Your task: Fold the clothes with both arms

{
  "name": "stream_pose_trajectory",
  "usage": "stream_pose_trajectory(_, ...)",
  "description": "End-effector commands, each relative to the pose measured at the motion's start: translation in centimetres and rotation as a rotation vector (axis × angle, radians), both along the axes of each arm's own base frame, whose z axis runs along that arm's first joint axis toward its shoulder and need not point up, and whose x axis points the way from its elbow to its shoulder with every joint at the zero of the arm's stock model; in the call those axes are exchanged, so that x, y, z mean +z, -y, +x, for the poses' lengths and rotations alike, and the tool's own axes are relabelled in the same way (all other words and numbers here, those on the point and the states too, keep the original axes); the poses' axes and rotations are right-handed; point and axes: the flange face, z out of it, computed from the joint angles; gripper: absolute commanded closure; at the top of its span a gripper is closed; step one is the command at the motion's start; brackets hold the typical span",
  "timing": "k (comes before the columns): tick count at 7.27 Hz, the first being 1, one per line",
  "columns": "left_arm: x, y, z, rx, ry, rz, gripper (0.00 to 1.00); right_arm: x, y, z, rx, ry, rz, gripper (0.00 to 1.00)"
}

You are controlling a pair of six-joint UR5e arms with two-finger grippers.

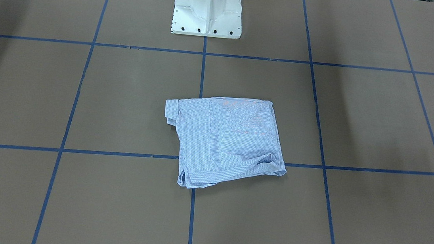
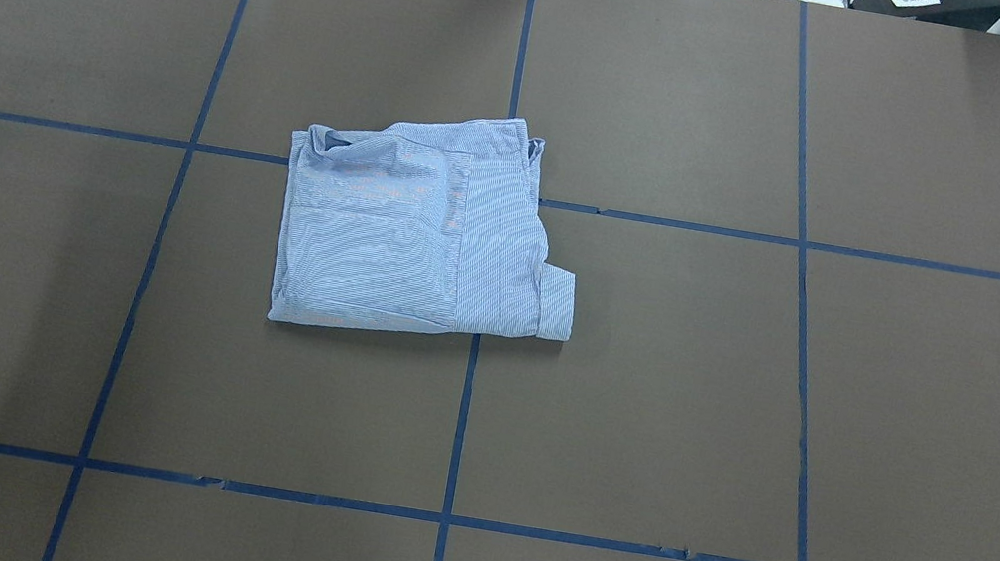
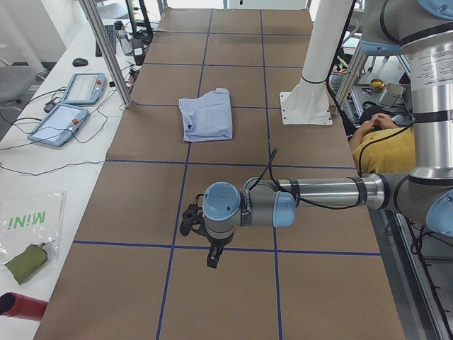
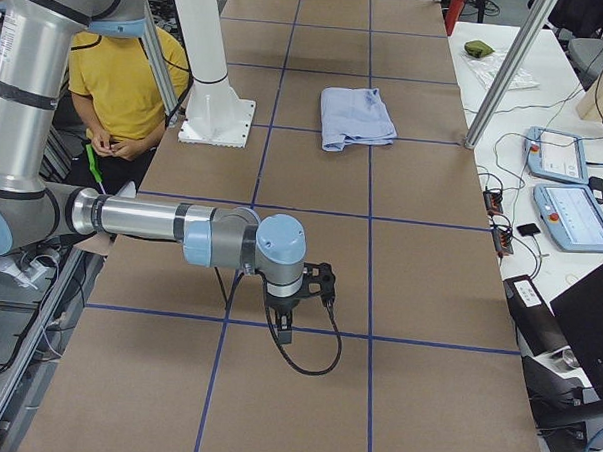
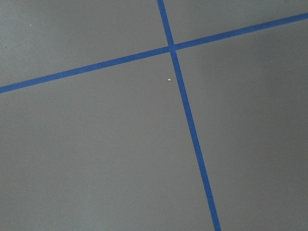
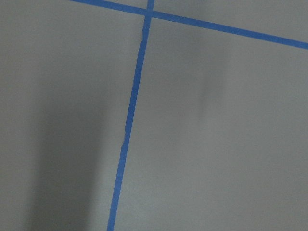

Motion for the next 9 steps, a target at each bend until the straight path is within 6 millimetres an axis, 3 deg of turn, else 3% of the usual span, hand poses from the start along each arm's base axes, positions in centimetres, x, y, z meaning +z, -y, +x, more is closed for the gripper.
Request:
stream_pose_trajectory(1,-0.3,0.0,0.0,0.000,0.001,0.006,0.00,0.1,-0.1,0.0,0.001,0.001,-0.003,0.00)
stream_pose_trajectory(9,-1.6,0.6,0.0,0.001,0.003,0.035,0.00,0.7,-0.7,0.0,0.003,0.000,-0.028,0.00)
